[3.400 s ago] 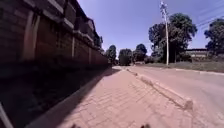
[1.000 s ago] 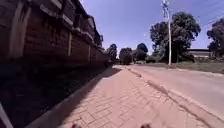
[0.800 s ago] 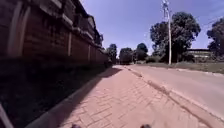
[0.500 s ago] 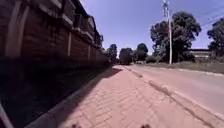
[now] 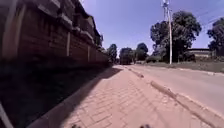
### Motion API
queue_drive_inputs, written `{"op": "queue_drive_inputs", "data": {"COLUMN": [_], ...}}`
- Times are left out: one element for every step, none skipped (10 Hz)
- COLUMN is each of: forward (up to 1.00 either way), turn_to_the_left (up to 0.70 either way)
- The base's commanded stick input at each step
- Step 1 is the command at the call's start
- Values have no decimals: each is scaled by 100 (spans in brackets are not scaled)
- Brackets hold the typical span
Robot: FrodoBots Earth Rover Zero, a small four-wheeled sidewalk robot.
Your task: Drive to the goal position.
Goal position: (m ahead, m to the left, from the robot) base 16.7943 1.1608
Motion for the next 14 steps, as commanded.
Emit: {"op": "queue_drive_inputs", "data": {"forward": [30,30,30,30,30,30,30,30,30,30,30,30,30,30], "turn_to_the_left": [0,0,0,0,0,0,0,0,0,0,0,0,0,0]}}
